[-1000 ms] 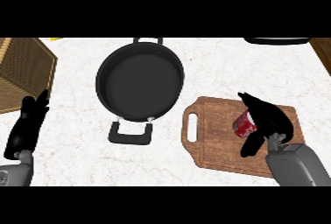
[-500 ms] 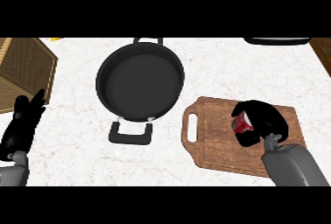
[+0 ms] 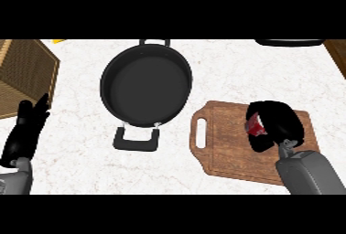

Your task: Pick the can from the cutting board and place it in the pot

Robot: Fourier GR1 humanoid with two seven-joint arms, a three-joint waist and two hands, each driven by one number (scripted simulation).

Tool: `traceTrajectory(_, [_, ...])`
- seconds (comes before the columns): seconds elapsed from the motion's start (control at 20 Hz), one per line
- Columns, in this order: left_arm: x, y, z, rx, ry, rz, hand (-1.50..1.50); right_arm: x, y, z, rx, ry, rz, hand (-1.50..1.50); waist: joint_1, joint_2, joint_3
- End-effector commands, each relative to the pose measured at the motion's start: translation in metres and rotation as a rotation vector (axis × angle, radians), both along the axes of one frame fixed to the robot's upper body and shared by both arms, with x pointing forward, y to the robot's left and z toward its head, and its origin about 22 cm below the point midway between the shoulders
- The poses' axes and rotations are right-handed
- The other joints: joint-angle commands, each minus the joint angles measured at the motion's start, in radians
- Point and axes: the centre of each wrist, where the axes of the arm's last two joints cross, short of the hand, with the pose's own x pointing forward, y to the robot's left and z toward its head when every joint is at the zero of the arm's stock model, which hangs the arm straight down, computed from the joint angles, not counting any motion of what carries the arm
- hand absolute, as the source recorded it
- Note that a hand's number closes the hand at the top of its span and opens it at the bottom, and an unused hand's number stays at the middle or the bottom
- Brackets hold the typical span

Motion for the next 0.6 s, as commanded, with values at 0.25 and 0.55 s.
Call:
traceTrajectory(0.25, [-0.008,-0.005,-0.013,-0.001,-0.003,0.011,0.0,0.025,-0.052,0.032,-0.039,-0.093,0.061,1.5,0.005,0.001,0.0])
traceTrajectory(0.55, [-0.004,-0.005,0.01,0.007,0.001,0.005,0.0,0.029,-0.061,0.056,-0.057,-0.251,0.078,1.5,0.002,-0.001,0.0])
